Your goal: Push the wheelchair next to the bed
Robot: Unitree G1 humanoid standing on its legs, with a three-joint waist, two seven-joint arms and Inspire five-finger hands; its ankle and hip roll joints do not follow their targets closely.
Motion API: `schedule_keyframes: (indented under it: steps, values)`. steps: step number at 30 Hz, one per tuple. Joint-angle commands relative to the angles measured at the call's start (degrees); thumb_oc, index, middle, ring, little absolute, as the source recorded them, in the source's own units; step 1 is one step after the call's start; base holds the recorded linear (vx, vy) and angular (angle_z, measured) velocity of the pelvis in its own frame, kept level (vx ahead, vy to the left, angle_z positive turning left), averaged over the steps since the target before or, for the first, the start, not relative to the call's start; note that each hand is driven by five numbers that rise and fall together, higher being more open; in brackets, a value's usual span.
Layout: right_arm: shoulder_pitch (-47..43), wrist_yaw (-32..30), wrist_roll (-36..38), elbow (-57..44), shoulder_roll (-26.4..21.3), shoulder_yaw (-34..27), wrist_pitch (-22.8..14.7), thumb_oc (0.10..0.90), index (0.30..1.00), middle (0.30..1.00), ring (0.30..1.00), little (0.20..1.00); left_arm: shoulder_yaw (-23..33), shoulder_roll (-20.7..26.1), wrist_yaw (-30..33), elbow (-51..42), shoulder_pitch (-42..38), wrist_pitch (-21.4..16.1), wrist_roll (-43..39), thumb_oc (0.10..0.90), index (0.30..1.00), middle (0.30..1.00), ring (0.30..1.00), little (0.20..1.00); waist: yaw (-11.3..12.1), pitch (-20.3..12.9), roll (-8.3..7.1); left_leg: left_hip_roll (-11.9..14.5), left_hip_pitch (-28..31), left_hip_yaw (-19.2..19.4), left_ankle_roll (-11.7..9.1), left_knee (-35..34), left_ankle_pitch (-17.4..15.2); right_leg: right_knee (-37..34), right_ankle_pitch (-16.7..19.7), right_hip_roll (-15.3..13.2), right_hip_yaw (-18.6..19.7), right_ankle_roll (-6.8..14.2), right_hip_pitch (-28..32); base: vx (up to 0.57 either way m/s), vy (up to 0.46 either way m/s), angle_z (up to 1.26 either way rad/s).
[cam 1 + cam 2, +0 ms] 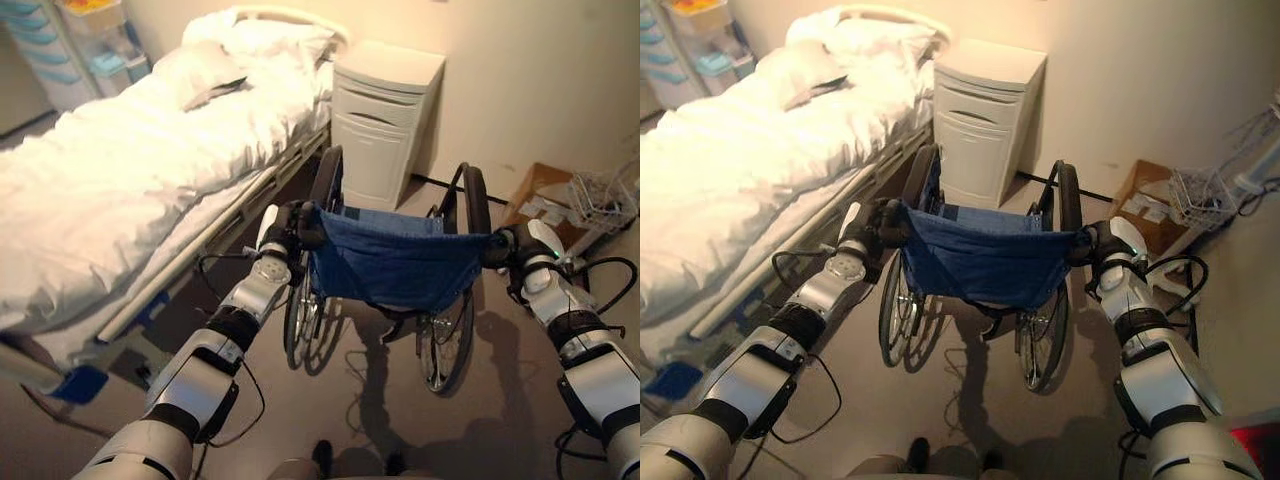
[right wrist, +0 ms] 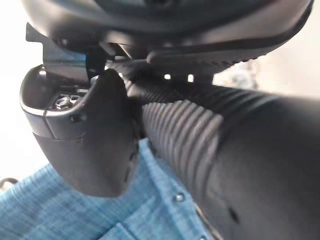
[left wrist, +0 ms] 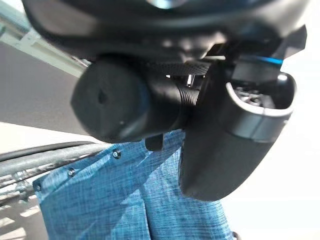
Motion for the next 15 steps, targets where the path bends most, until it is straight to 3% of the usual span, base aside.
schedule_keyframes:
  steps: [1, 6, 10, 13, 15]
  values:
    - [-1.04, 10.66, 0.13, -2.75, 4.08, 5.27, -4.8, 0.4, 0.3, 0.3, 0.3, 0.3, -6.25, -1.67, -7.06, 4.0, 13.91, 2.15, -1.9, 0.4, 0.3, 0.3, 0.3, 0.3, 3.53, 1.97, -0.11, 7.89, 6.25, -0.47, -7.23, 2.58, -3.0, 7.56, 1.41, -1.52, 2.31, 1.26, -6.52, 0.22, -0.36, 0.53]
    - [0.87, 9.81, -1.19, -1.81, 4.6, 4.77, -5.66, 0.4, 0.3, 0.3, 0.3, 0.3, -5.92, -3.0, -6.96, 3.71, 15.71, 1.63, -1.3, 0.4, 0.3, 0.3, 0.3, 0.3, 3.28, 1.42, -0.35, 7.63, 6.62, -1.62, -7.98, 2.69, 0.35, 4.85, 0.68, 0.94, 1.38, -0.83, -3.42, 0.17, -0.258, 0.83]
    - [1.39, 9.66, -0.84, -1.5, 4.63, 4.65, -5.54, 0.4, 0.3, 0.3, 0.3, 0.3, -5.62, -2.94, -7.64, 3.88, 16.13, 1.29, -0.19, 0.4, 0.3, 0.3, 0.3, 0.3, 2.92, 0.32, -0.23, 7.92, 7.8, -1.27, -8.74, 1.48, 2.17, 3.73, 0.0, 2.28, 0.19, -1.77, -2.84, 0.12, -0.161, 0.2]
    - [1.42, 9.59, -0.7, -1.54, 4.48, 4.93, -5.45, 0.4, 0.3, 0.3, 0.3, 0.3, -5.32, -3.01, -7.47, 4.03, 15.79, 0.93, 0.39, 0.4, 0.3, 0.3, 0.3, 0.3, 2.5, 0.03, -0.2, 7.34, 7.98, 0.01, -8.87, 3.14, 1.7, 4.04, -0.39, 2.46, -0.89, -2.21, -3.19, 0.1, -0.125, -0.14]
    - [1.4, 9.28, 0.28, -1.81, 4.57, 5.53, -5.04, 0.4, 0.3, 0.3, 0.3, 0.3, -5.1, -2.23, -6.93, 3.17, 15.31, 1.22, 1.27, 0.4, 0.3, 0.3, 0.3, 0.3, 2.81, -0.02, -0.06, 4.01, 7.77, -0.51, -7.48, 2.5, -1.52, 4.72, -1.08, 3.34, -0.8, -2.38, -3.04, 0.19, -0.167, 0.27]
